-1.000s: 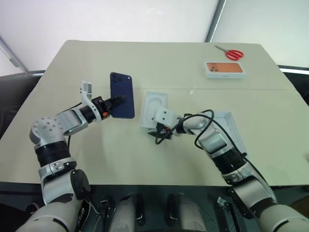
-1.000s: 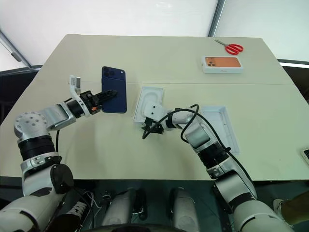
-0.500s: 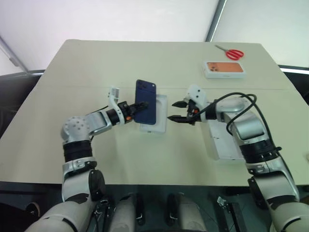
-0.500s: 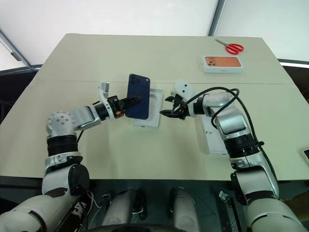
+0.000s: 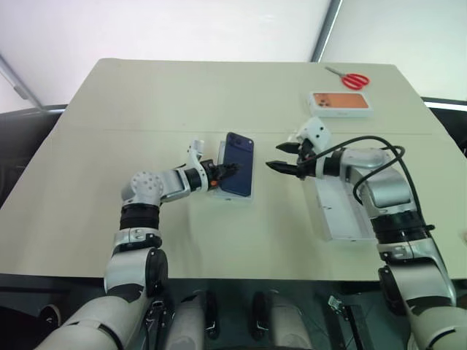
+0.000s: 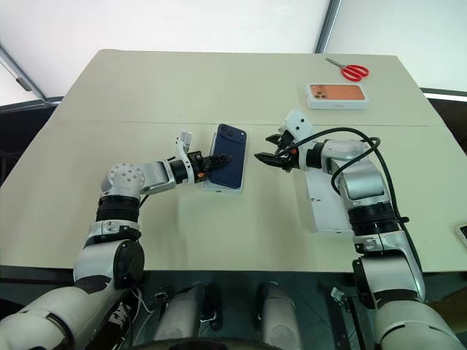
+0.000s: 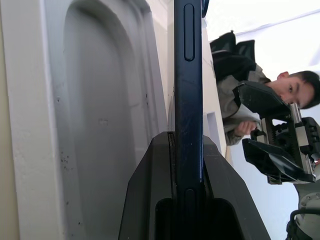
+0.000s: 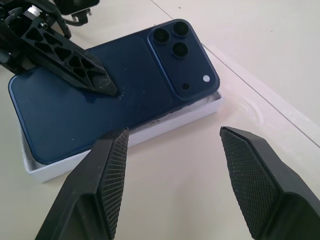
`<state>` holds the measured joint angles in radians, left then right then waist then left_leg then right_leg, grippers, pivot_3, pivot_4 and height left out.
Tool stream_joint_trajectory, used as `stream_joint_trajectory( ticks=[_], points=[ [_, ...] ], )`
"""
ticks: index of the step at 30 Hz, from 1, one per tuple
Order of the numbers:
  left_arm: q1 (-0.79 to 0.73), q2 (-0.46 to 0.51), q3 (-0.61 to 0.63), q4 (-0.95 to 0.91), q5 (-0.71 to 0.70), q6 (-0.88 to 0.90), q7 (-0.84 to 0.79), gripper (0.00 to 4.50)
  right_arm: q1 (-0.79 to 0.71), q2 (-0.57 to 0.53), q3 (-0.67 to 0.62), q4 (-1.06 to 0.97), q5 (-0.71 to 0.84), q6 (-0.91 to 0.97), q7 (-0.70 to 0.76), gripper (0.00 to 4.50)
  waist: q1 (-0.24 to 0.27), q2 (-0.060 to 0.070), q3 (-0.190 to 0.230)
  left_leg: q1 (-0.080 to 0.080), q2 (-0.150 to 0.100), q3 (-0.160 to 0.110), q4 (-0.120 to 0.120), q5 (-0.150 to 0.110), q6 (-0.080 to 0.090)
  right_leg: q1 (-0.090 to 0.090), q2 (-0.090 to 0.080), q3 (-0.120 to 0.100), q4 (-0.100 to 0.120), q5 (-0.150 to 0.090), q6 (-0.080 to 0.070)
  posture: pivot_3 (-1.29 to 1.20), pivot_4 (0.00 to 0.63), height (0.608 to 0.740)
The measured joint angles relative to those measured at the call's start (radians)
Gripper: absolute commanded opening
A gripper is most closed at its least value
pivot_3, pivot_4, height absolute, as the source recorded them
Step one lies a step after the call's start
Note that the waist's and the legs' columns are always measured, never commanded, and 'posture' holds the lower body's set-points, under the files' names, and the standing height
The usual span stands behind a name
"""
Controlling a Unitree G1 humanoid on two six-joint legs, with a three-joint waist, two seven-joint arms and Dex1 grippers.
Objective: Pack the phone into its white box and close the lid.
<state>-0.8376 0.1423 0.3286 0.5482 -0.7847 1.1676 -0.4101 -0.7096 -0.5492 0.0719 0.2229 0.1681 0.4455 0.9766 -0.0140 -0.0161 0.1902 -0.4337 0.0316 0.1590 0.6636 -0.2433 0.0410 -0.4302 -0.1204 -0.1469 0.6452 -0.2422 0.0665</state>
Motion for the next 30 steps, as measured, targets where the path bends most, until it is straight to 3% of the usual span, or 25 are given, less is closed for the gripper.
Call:
stream_joint_trajectory(
  ticks=[3, 7, 9, 19, 30],
  points=[
    [0.0, 0.003, 0.0, -0.002, 0.01, -0.004, 0.0, 1.76, 0.001, -0.003, 0.002, 0.002, -0.008, -0.016, 0.0, 3.08, 0.0, 0.0, 0.0, 0.0, 0.0, 0.0, 0.0, 0.0, 0.0, 0.0, 0.0, 0.0, 0.0, 0.0, 0.0, 0.0, 0.15, 0.738],
    [-0.002, 0.002, 0.0, -0.044, 0.004, 0.002, -0.006, 3.84, 0.001, -0.003, 0.004, 0.017, -0.01, -0.027, 0.001, 3.08, 0.0, 0.0, 0.0, 0.0, 0.0, 0.0, 0.0, 0.0, 0.0, 0.0, 0.0, 0.0, 0.0, 0.0, 0.0, 0.0, 0.15, 0.738],
    [-0.002, 0.0, 0.001, -0.062, -0.008, 0.004, -0.008, 4.42, 0.001, -0.003, 0.005, 0.021, -0.012, -0.033, 0.0, 3.08, 0.0, 0.0, 0.0, 0.0, 0.0, 0.0, 0.001, 0.0, 0.0, 0.0, 0.0, 0.0, 0.001, 0.0, 0.0, 0.0, 0.15, 0.738],
    [0.012, 0.011, 0.009, -0.11, -0.019, 0.05, 0.007, 4.42, -0.002, 0.0, 0.039, 0.036, -0.036, -0.066, -0.006, 3.08, -0.002, 0.0, 0.0, 0.0, 0.0, 0.0, 0.001, 0.0, 0.0, 0.0, 0.001, 0.0, 0.001, 0.0, 0.0, 0.0, 0.15, 0.738],
    [0.049, 0.085, -0.001, -0.208, -0.01, 0.066, 0.008, 4.42, -0.008, 0.007, 0.058, 0.064, -0.047, -0.082, -0.006, 3.08, -0.004, 0.0, 0.0, 0.0, 0.001, 0.0, 0.001, 0.0, 0.0, 0.0, 0.001, 0.0, 0.001, 0.0, 0.0, 0.0, 0.15, 0.738]
  ],
)
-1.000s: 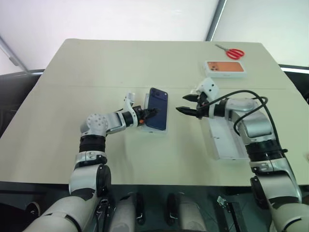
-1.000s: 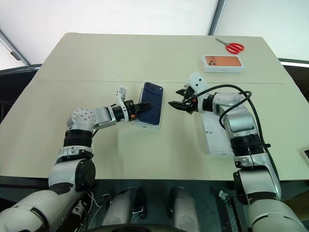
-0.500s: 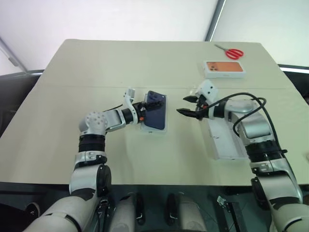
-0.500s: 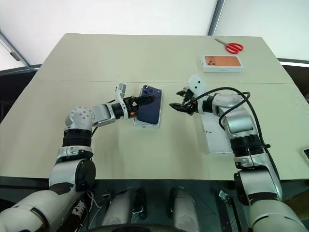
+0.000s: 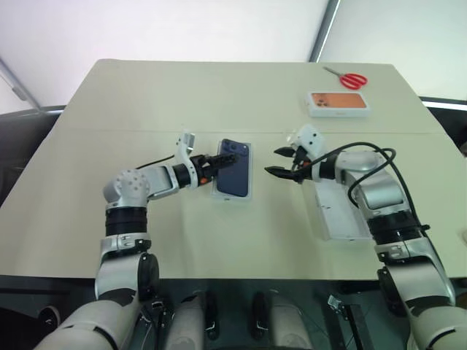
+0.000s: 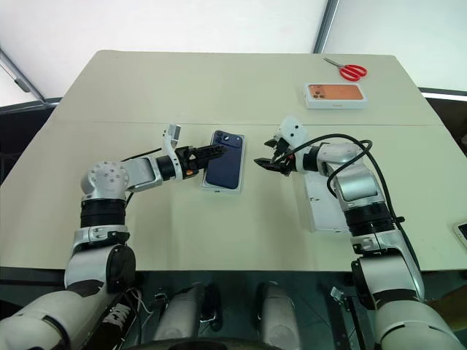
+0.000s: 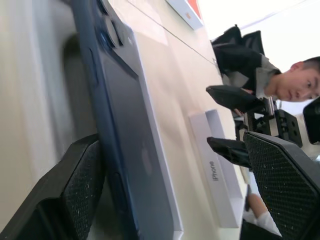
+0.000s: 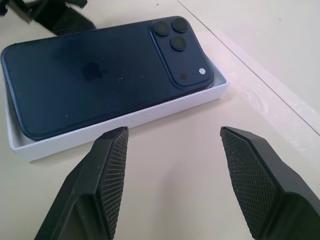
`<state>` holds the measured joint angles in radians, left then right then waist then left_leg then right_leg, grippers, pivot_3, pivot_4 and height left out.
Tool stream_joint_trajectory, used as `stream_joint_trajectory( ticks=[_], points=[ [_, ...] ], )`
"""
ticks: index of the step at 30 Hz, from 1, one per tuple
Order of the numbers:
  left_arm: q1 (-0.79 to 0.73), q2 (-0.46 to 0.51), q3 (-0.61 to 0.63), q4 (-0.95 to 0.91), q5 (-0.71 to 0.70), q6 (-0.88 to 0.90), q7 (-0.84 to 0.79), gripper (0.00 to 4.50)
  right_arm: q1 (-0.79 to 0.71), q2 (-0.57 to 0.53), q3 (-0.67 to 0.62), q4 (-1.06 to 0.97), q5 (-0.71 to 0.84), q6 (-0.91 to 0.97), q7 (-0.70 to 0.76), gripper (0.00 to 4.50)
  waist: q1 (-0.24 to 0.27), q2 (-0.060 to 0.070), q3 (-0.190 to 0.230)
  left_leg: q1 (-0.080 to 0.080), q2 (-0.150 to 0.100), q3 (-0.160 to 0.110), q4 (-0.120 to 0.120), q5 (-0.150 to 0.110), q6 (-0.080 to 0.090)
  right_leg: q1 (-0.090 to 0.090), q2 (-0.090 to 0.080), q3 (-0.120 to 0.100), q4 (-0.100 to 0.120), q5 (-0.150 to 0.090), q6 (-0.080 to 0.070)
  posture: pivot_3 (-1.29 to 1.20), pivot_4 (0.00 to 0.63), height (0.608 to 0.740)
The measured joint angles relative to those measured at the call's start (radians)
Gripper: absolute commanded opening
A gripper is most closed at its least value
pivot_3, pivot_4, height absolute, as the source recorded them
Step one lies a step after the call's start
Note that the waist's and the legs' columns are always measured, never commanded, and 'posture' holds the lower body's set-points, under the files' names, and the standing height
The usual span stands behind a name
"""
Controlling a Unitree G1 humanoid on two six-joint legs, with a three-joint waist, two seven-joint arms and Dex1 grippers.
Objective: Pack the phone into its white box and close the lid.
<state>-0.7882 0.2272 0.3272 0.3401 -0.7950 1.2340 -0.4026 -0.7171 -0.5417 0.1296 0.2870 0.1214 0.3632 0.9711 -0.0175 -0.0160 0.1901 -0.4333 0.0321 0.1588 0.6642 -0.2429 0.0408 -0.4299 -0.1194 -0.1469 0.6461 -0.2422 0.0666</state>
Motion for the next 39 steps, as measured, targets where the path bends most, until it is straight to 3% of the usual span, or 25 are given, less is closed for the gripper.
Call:
stream_joint_trajectory(
  ticks=[9, 13, 16, 20, 23, 27, 32, 39],
  points=[
    [0.001, 0.067, -0.002, -0.01, 0.029, -0.034, -0.013, 4.42, -0.012, 0.014, 0.021, 0.012, 0.0, -0.009, 0.001, 3.08, 0.004, 0.0, 0.0, 0.0, 0.0, 0.0, 0.0, 0.0, 0.0, 0.0, 0.0, 0.0, 0.0, 0.0, 0.0, 0.0, 0.15, 0.738],
    [0.039, 0.116, -0.058, -0.036, 0.086, -0.1, -0.042, 4.42, -0.016, 0.014, 0.024, 0.025, -0.007, -0.017, -0.004, 3.08, 0.001, 0.0, 0.0, 0.0, 0.0, 0.0, 0.0, 0.0, 0.0, 0.0, 0.0, 0.0, 0.0, 0.0, 0.0, 0.0, 0.15, 0.738],
    [0.047, 0.116, -0.053, -0.018, 0.099, -0.117, -0.039, 3.57, -0.016, 0.014, 0.03, 0.034, -0.017, -0.027, -0.002, 2.16, 0.002, 0.0, 0.0, 0.0, 0.0, 0.0, 0.0, 0.0, 0.0, 0.0, 0.0, 0.0, 0.0, 0.0, 0.0, 0.0, 0.15, 0.738],
    [0.046, 0.115, -0.033, 0.003, 0.128, -0.152, -0.014, 1.54, -0.016, 0.013, 0.061, 0.056, -0.056, -0.069, -0.009, 0.09, 0.004, 0.0, 0.0, 0.0, 0.0, 0.0, 0.0, 0.0, 0.0, 0.0, 0.0, 0.0, 0.0, 0.0, 0.0, 0.0, 0.15, 0.738],
    [0.046, 0.108, -0.082, 0.003, 0.176, -0.182, -0.009, 0.03, -0.012, 0.014, 0.094, 0.077, -0.102, -0.108, -0.026, 0.0, 0.005, 0.0, 0.0, 0.0, -0.001, 0.0, 0.0, 0.0, 0.0, 0.0, 0.0, 0.0, 0.0, 0.0, 0.0, 0.0, 0.15, 0.738],
    [0.046, 0.08, -0.176, 0.02, 0.23, -0.208, -0.029, 0.03, 0.002, 0.041, 0.129, 0.094, -0.143, -0.145, -0.047, 0.0, 0.002, 0.0, 0.0, 0.0, 0.0, 0.0, 0.001, 0.0, 0.0, 0.0, 0.001, 0.0, 0.0, 0.0, 0.0, 0.0, 0.15, 0.738],
    [0.022, 0.049, -0.208, 0.054, 0.246, -0.212, -0.065, 0.03, 0.006, 0.07, 0.138, 0.096, -0.158, -0.141, -0.067, 0.0, 0.004, 0.0, 0.0, 0.0, -0.001, 0.0, 0.001, 0.0, 0.0, 0.0, 0.001, 0.0, 0.001, 0.0, 0.0, 0.0, 0.15, 0.738],
    [0.006, 0.013, -0.265, 0.052, 0.276, -0.198, -0.114, 0.03, 0.049, 0.032, 0.113, 0.043, -0.157, -0.093, -0.058, 0.0, 0.012, 0.0, 0.0, 0.0, -0.001, 0.0, 0.002, 0.0, 0.0, 0.002, 0.0, -0.001, 0.0, 0.0, 0.0, 0.0, 0.15, 0.738]
  ],
)
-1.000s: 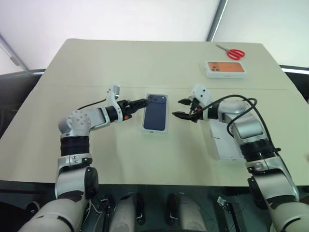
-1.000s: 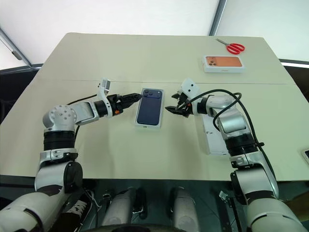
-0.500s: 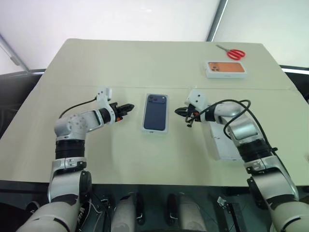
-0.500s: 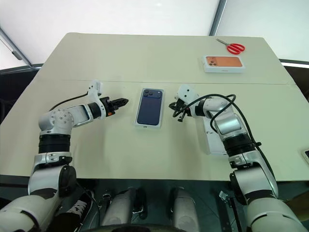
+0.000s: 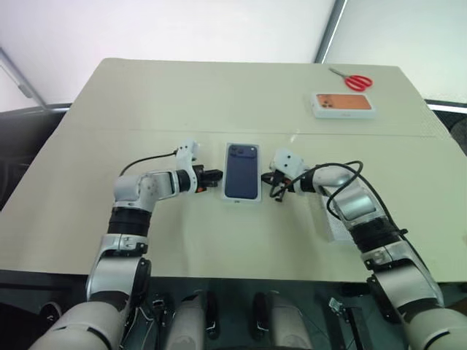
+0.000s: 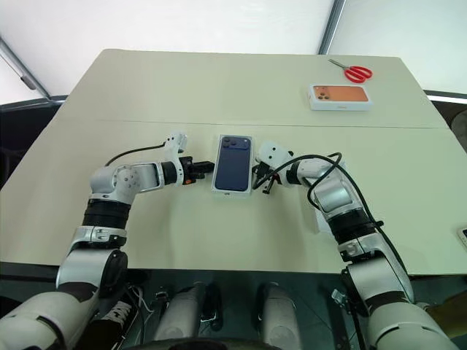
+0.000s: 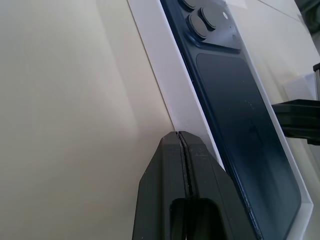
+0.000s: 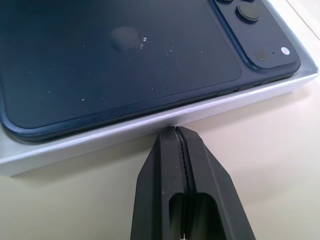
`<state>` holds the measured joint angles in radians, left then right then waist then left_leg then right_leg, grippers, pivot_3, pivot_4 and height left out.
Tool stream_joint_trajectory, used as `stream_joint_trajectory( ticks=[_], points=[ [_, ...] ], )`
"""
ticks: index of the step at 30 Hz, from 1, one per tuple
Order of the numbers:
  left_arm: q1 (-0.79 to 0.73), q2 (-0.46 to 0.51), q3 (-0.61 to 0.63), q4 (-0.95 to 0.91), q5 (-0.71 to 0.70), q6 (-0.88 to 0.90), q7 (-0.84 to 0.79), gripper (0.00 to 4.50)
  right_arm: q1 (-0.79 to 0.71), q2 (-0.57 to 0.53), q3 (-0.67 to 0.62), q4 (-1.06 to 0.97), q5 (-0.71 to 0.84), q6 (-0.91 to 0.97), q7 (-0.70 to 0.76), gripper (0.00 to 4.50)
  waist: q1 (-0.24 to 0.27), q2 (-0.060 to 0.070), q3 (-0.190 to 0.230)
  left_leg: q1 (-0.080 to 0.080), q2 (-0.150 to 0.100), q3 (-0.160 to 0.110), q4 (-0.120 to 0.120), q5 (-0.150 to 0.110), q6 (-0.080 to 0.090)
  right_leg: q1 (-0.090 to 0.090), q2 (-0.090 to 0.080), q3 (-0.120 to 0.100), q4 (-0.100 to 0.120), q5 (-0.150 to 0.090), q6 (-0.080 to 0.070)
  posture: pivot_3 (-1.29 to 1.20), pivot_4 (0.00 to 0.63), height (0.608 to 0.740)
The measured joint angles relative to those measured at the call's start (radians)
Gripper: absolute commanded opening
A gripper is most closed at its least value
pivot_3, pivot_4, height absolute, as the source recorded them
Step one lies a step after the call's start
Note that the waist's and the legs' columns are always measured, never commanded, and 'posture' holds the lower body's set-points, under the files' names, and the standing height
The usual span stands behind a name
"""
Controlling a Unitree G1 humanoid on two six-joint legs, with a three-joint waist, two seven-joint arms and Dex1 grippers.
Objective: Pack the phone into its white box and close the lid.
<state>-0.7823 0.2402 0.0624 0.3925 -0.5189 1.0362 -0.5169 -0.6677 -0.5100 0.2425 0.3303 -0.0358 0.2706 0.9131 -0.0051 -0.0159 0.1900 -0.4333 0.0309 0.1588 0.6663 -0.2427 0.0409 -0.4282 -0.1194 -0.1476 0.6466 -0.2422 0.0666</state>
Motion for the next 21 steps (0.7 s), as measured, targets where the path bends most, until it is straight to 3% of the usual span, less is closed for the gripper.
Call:
stream_joint_trajectory(
  ticks=[13, 21],
  points=[
    [-0.036, -0.185, -0.065, 0.039, 0.07, -0.015, -0.018, 0.03, 0.254, -0.21, -0.133, -0.303, 0.052, 0.15, 0.055, 0.0, 0.025, 0.0, 0.0, 0.0, 0.0, -0.002, 0.001, -0.001, 0.002, 0.001, -0.003, -0.001, -0.001, 0.0, 0.0, 0.0, 0.15, 0.738],
    [-0.043, -0.29, -0.12, 0.089, 0.115, -0.066, -0.042, 0.03, 0.301, -0.307, -0.194, -0.279, 0.055, 0.145, 0.068, 0.0, 0.04, 0.0, 0.0, 0.0, 0.0, -0.002, 0.002, -0.002, 0.003, 0.002, -0.003, -0.001, -0.002, 0.0, 0.0, 0.0, 0.15, 0.738]
  ],
)
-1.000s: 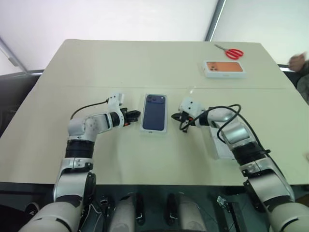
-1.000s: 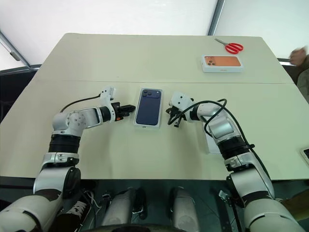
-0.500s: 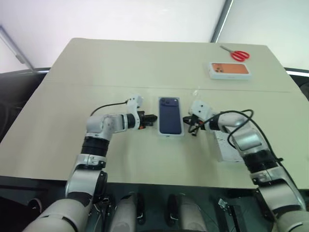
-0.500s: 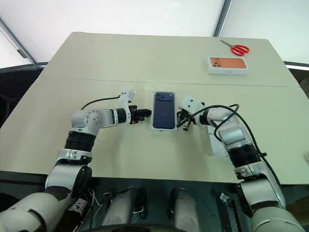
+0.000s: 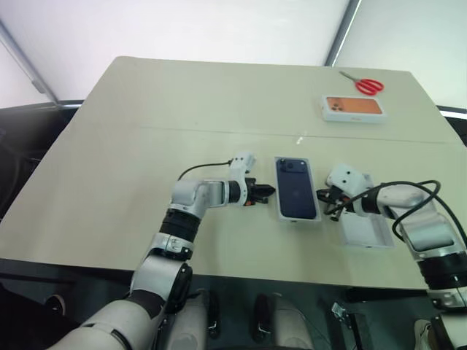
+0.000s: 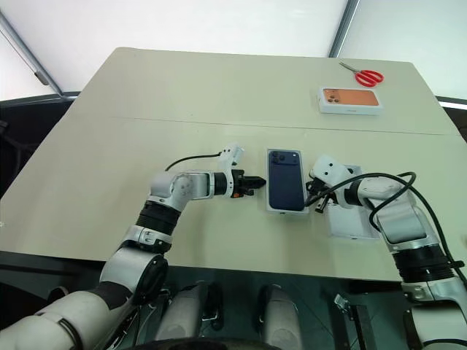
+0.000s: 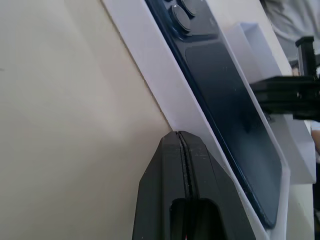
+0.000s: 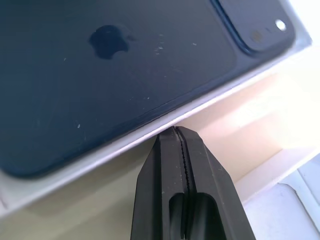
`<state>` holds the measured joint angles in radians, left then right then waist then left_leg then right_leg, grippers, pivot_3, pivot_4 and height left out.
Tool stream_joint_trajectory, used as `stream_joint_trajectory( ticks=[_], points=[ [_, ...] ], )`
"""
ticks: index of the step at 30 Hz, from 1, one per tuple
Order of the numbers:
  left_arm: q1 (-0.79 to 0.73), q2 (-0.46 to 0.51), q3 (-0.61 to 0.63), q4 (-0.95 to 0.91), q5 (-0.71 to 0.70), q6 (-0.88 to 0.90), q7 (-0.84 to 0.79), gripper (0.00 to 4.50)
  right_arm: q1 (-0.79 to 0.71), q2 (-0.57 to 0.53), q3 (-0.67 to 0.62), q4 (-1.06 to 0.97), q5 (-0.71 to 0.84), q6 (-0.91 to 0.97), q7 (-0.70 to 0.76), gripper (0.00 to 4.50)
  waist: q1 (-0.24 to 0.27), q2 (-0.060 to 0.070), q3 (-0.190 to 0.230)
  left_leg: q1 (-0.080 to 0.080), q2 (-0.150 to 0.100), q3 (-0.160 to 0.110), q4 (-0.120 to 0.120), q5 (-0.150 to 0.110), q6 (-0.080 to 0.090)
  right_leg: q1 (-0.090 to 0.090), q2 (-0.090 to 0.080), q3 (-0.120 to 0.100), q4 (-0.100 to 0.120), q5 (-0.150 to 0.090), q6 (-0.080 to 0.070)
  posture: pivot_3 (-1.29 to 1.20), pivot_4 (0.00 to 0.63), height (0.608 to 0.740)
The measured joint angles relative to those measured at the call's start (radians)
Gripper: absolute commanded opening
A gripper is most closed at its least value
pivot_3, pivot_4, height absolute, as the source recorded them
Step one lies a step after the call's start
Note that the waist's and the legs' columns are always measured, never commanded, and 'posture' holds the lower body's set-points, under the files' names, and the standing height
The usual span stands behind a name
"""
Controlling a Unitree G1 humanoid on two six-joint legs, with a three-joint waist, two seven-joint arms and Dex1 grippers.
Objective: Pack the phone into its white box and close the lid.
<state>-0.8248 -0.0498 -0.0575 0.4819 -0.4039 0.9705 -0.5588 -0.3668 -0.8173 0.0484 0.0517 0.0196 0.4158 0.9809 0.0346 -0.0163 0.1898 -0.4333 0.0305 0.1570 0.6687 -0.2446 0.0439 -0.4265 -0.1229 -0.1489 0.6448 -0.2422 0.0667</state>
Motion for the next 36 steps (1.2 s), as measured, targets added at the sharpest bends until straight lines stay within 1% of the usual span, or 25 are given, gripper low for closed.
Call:
stream_joint_trajectory(
  ticks=[5, 12, 24, 28, 32, 36],
  points=[
    [-0.034, -0.002, -0.019, 0.062, 0.025, -0.046, -0.037, 0.03, 0.002, -0.015, -0.002, 0.017, 0.003, -0.022, 0.007, 0.0, 0.006, 0.0, 0.0, 0.0, 0.0, 0.0, 0.0, 0.0, 0.001, 0.0, 0.0, 0.0, 0.0, 0.0, 0.0, 0.0, 0.15, 0.738],
    [-0.073, -0.002, -0.017, 0.133, 0.047, -0.102, -0.054, 0.03, 0.012, -0.027, -0.011, 0.004, 0.034, 0.01, 0.038, 0.0, 0.004, 0.0, 0.0, 0.0, 0.0, 0.0, 0.0, 0.0, 0.001, 0.0, 0.0, 0.0, 0.0, 0.0, 0.0, 0.0, 0.15, 0.738],
    [-0.054, 0.009, -0.019, 0.096, 0.048, -0.085, -0.065, 0.03, -0.001, -0.029, 0.003, 0.025, 0.021, -0.03, 0.052, 0.0, -0.001, 0.0, 0.0, 0.0, 0.001, 0.0, 0.001, 0.0, 0.001, 0.0, 0.0, 0.0, 0.0, 0.0, 0.0, 0.0, 0.15, 0.738],
    [-0.049, 0.06, -0.021, 0.067, 0.046, -0.085, -0.088, 0.03, 0.005, -0.053, 0.005, 0.024, 0.025, -0.038, 0.075, 0.0, -0.002, 0.0, 0.0, 0.0, 0.001, 0.0, 0.0, 0.0, 0.001, 0.0, 0.0, 0.0, 0.0, 0.0, 0.0, 0.0, 0.15, 0.738],
    [-0.001, 0.181, 0.024, -0.053, 0.022, -0.089, -0.132, 0.03, 0.017, -0.106, -0.005, 0.052, 0.026, -0.059, 0.087, 0.0, -0.008, 0.0, 0.0, 0.0, 0.001, 0.0, 0.0, 0.0, 0.001, 0.0, 0.0, 0.0, 0.0, 0.0, 0.0, 0.0, 0.15, 0.738],
    [0.047, 0.258, 0.046, -0.148, 0.018, -0.097, -0.161, 0.03, 0.017, -0.11, -0.014, 0.062, 0.034, -0.051, 0.092, 0.0, -0.006, 0.0, 0.0, 0.0, 0.001, 0.0, 0.001, 0.0, 0.001, 0.0, 0.0, 0.0, 0.001, 0.0, 0.0, 0.0, 0.15, 0.738]
  ],
)
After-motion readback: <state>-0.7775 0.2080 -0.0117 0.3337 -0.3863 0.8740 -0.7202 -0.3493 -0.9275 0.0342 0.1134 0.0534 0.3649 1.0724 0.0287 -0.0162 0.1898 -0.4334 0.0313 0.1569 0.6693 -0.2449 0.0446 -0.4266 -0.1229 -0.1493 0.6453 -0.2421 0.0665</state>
